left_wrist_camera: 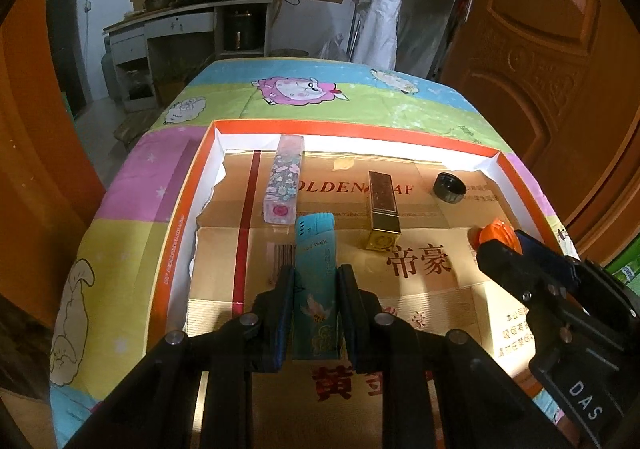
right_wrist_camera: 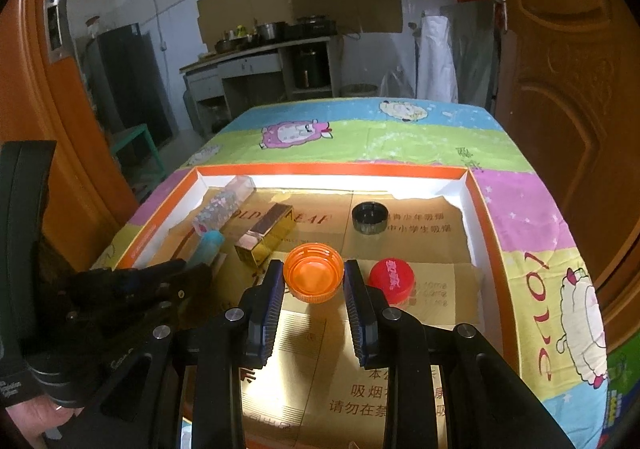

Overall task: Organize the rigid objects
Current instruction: 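Carry the teal tube and orange cap over the cardboard tray box with both grippers, then open the left gripper releasing the teal tube while the right gripper releases the orange cap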

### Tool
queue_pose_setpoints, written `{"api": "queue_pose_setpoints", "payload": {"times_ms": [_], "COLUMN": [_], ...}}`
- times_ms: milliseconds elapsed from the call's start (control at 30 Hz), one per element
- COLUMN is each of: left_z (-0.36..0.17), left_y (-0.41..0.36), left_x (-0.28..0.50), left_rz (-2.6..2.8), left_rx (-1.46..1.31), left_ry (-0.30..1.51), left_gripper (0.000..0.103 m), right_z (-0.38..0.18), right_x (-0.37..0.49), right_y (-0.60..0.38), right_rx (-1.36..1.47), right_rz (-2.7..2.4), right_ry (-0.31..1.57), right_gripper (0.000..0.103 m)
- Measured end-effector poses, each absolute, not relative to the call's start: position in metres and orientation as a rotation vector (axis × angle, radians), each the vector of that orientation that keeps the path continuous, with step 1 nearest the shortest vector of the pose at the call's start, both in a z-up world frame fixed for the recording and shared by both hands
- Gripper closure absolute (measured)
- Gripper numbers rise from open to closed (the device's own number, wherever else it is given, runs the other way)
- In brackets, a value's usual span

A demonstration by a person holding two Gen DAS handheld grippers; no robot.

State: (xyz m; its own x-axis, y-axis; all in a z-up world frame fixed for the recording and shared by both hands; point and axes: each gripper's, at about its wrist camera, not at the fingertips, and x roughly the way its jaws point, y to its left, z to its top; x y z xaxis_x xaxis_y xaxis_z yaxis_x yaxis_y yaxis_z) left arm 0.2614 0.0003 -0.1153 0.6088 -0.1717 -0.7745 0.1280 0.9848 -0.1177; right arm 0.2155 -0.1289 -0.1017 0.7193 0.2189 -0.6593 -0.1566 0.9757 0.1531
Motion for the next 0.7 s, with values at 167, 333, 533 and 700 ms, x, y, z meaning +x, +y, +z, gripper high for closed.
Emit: {"api": "queue_pose_setpoints", "payload": {"times_ms": [167,333,533,700], "left_z": [-0.119,-0.12,-0.121,-0.121], "left_y": [0.0,0.0,0.002,0.004], "left_x": [0.264,0.264,0.264,0.265], "left_rz": [-0.171,-0.176,-0.181,-0.19], "left_rx": [-0.045,-0.047,-0.064,-0.075], "left_ry": [0.903,0.893,0.891,0.887], "left_gripper": [0.081,0.081,0.081,0.081], "right_z": [-0.107,-0.112,-0.118,-0.124], "right_x": [0.219,0.22,0.222,0.224], "right_y": [-0.128,-0.126,-0.125,-0.124], "right_rx": [0.076,0.071,0.068,0.069], "right_rz": [0.205,0.201,0.201,0.202], "right_ry": [0.757,0.774,0.795,0.815], "right_gripper": [0.072,0.072,0.072,0.072]}}
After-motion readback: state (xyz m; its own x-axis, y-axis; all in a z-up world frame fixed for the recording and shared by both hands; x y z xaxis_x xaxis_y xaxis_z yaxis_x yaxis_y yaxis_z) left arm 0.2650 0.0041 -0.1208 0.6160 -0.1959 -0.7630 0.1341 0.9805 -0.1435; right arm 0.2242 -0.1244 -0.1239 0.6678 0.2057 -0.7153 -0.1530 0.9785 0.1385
